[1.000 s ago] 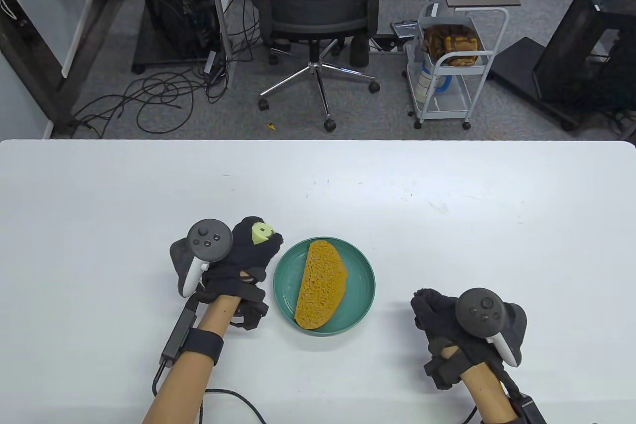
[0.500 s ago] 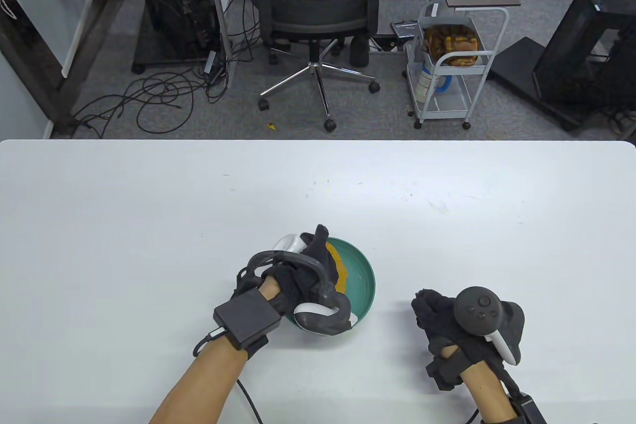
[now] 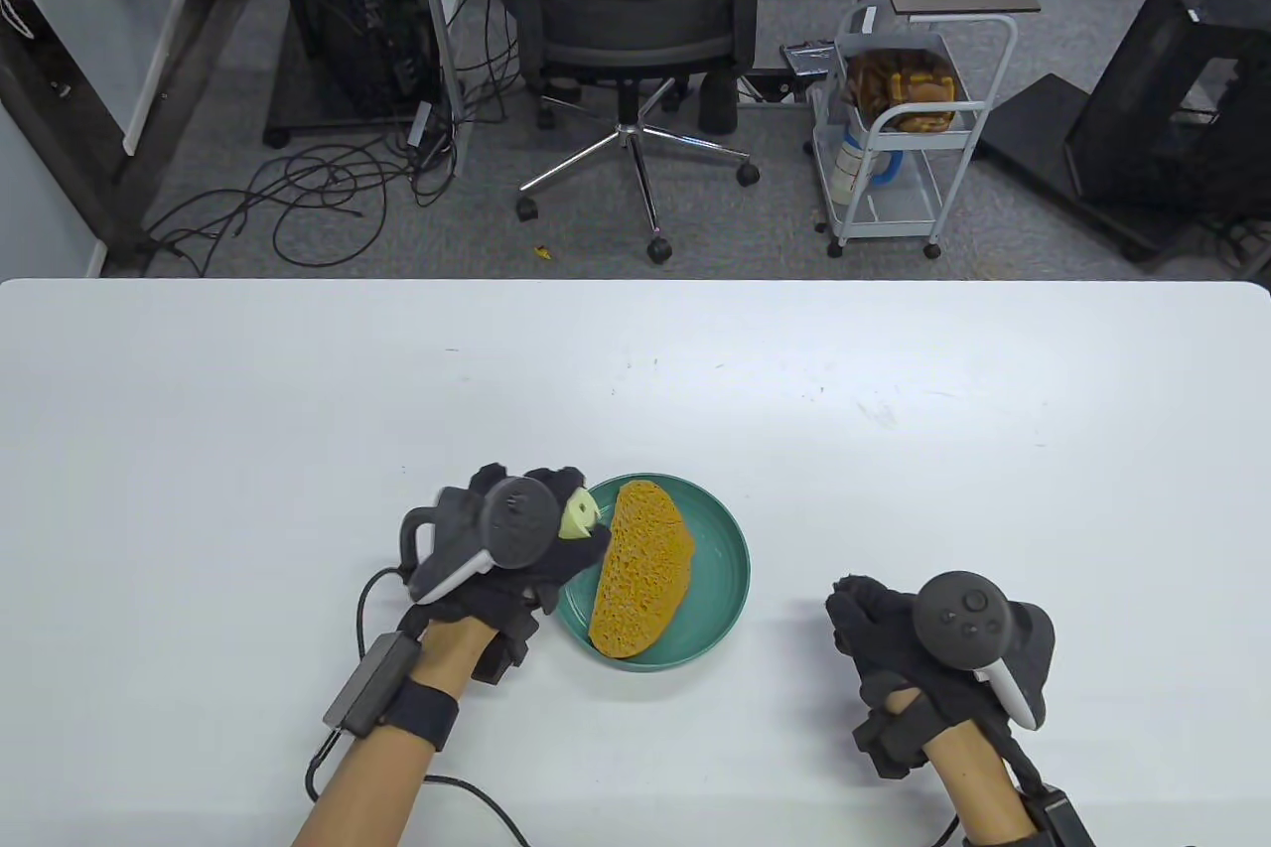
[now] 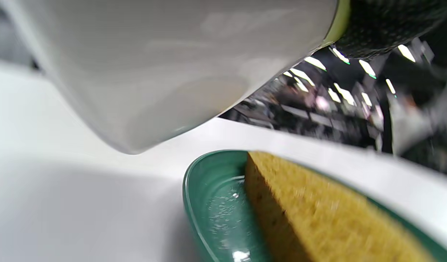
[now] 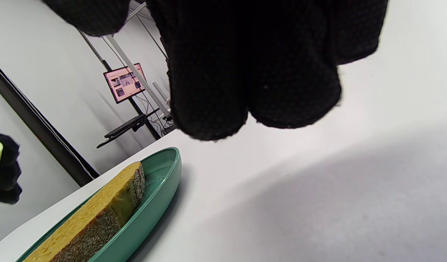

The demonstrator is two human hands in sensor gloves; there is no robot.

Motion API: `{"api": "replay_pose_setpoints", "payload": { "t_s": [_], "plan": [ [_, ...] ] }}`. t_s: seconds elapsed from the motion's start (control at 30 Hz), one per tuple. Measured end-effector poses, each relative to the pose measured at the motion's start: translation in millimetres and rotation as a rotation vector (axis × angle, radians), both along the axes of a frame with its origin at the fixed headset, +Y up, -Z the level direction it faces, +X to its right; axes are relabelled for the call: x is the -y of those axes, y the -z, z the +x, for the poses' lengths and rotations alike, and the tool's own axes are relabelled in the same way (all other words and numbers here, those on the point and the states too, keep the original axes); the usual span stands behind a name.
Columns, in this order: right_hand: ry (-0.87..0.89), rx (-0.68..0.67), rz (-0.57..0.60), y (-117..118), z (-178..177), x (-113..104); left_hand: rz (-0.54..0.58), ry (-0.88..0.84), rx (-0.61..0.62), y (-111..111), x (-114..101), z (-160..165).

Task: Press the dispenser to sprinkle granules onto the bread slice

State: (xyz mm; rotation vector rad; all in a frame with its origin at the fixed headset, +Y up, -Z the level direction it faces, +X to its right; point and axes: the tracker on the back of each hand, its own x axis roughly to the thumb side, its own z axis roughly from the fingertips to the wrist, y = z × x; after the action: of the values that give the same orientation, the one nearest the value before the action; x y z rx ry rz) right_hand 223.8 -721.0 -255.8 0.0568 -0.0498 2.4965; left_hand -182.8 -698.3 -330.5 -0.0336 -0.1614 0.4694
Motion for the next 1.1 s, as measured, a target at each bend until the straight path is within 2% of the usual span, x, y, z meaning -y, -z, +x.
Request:
{"api": "replay_pose_setpoints", "payload": {
  "t_s": [0.03, 0.13, 0.23, 0.3, 0.4, 0.43, 0.5, 0.6, 0.63, 0.7, 0.73, 0.83, 0.93, 1.0, 1.1],
  "plan": [
    [-0.003, 0.0, -0.004, 0, 0, 1, -0.039, -0.132, -0.052, 0, 7, -17],
    [-0.005, 0.001, -0.012, 1, 0, 2, -0.084, -0.31, -0.122, 0, 14, -40],
    [-0.008, 0.005, -0.013, 1, 0, 2, -0.072, -0.284, -0.112, -1, 7, -39],
    [-0.03, 0.026, -0.001, 0, 0, 1, -0.035, -0.169, -0.041, -2, -5, -23],
    [-0.107, 0.03, -0.027, 1, 0, 3, 0.06, 0.147, 0.122, -7, -21, 17],
    [-0.156, 0.029, -0.061, 1, -1, 4, 0.104, 0.326, 0.199, -11, -24, 38],
    [-0.222, 0.029, -0.076, 1, -1, 7, 0.17, 0.578, 0.323, -16, -22, 67],
    [-0.332, 0.019, -0.104, 3, -1, 10, 0.332, 1.059, 0.531, -33, -7, 111],
    [-0.358, 0.014, -0.121, 3, 0, 11, 0.422, 1.257, 0.604, -41, 3, 123],
    [-0.371, -0.003, -0.146, 4, 1, 14, 0.527, 1.482, 0.697, -51, 17, 134],
    [-0.357, -0.002, -0.159, 5, 1, 15, 0.527, 1.517, 0.733, -53, 21, 138],
    [-0.334, 0.012, -0.156, 5, 3, 14, 0.505, 1.476, 0.737, -53, 23, 138],
    [-0.306, 0.021, -0.139, 4, 4, 13, 0.475, 1.375, 0.685, -50, 16, 130],
    [-0.295, 0.021, -0.138, 4, 5, 12, 0.434, 1.244, 0.612, -46, 7, 119],
    [-0.278, 0.014, -0.122, 4, 4, 11, 0.358, 0.901, 0.436, -35, -11, 85]
  ]
}}
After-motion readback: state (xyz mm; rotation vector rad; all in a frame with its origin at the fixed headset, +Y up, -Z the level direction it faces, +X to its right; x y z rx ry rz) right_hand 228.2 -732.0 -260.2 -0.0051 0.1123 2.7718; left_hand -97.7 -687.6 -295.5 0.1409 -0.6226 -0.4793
